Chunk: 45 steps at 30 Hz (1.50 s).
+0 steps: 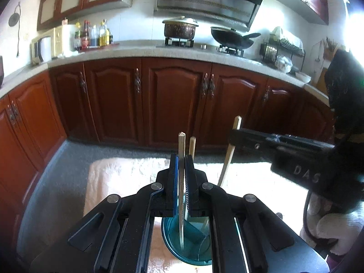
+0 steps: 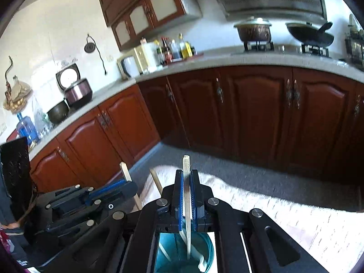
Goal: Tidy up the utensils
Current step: 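Lower both chopsticks into the floral cup and open both grippers, then withdraw both grippers from the cup back over the remaining utensils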
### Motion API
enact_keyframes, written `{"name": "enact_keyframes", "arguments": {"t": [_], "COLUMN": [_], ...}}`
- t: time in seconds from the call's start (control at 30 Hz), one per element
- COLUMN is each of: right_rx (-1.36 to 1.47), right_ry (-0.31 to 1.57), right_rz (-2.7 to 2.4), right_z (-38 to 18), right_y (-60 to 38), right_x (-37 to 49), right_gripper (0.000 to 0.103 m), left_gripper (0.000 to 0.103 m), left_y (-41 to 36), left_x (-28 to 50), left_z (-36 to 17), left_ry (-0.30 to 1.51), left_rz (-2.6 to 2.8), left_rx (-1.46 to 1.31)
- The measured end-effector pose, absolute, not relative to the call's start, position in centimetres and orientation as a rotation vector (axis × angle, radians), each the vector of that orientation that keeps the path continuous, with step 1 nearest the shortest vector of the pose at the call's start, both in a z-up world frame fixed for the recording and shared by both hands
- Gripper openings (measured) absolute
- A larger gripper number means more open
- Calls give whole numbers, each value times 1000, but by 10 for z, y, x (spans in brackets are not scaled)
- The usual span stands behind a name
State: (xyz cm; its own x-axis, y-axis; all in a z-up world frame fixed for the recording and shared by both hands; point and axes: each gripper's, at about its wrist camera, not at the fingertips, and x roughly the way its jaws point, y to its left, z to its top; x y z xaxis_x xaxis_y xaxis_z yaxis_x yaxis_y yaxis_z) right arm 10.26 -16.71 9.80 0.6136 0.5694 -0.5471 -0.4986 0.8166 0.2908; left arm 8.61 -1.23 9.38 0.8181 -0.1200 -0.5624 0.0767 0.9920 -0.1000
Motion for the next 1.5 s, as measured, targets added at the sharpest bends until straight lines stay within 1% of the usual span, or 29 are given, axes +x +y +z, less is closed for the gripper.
{"name": "enact_keyframes", "arguments": {"t": [0.13,0.33,0.37,0.4,0.47,0.53,0.57,0.7,0.8,0.87,0.93,1.03,1.17,1.5], "right_rx": [136,201,200,197,195,193,193,198,191,187,177,158,151,131], "right_ry": [723,755,760,762,760,765,769,772,770,769,769,762,753,749], "right_rz": [619,629,627,627,626,625,622,620,604,594,582,557,531,457], "right_z": [79,78,78,77,77,75,74,74,74,73,72,70,68,61], "right_y": [-166,-175,-176,-177,-178,-179,-180,-186,-189,-191,-192,-197,-204,-227], "right_x": [108,114,113,112,109,106,104,98,90,84,78,63,45,0], "right_gripper": [5,7,10,18,30,30,30,30,30,30,31,31,37,39], "left_gripper": [4,4,4,5,8,22,23,24,30,32,40,41,41,41], "left_y": [-13,-12,-11,-11,-10,-9,-9,-6,-6,-9,-12,-18,-28,-63], "left_x": [86,87,87,86,85,83,82,75,68,62,58,50,39,11], "left_z": [82,71,70,70,69,68,68,68,67,67,67,65,64,57], "left_ry": [637,679,683,684,685,689,691,690,693,694,694,692,691,709], "left_rz": [-99,-90,-87,-87,-88,-88,-91,-85,-74,-69,-59,-61,-58,-69], "left_rx": [-84,-99,-104,-106,-111,-118,-123,-127,-133,-126,-113,-108,-92,-44]}}
